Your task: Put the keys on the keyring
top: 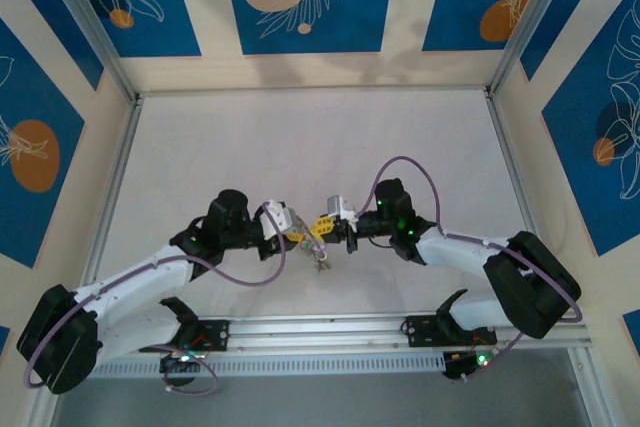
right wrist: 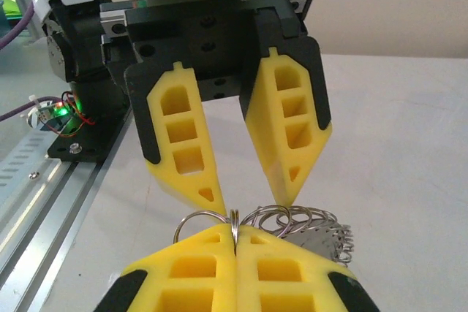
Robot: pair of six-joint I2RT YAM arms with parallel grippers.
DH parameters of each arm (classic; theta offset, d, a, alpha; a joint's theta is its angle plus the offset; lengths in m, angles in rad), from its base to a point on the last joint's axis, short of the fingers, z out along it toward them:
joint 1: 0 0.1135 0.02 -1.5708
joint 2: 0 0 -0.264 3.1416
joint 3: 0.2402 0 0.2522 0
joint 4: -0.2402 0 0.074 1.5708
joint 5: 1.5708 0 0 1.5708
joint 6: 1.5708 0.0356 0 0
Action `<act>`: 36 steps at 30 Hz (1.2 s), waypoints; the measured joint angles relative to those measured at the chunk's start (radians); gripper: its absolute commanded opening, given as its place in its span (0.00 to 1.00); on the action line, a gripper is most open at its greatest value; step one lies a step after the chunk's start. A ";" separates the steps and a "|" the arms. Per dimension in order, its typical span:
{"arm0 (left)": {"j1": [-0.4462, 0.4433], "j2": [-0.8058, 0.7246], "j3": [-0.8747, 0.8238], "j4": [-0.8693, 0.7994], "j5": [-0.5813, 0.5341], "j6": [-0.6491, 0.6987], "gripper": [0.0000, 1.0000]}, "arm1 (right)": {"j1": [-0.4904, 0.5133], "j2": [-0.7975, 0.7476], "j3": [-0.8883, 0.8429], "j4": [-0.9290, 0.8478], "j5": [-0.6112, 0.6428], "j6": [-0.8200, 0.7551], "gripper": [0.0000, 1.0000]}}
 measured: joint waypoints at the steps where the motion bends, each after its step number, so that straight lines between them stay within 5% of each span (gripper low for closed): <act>1: -0.003 0.001 0.000 0.003 0.000 0.000 0.31 | 0.000 0.000 -0.001 0.002 -0.005 -0.007 0.00; 36: -0.045 0.006 0.038 -0.023 -0.001 0.044 0.29 | 0.000 0.006 -0.001 -0.014 -0.031 -0.104 0.00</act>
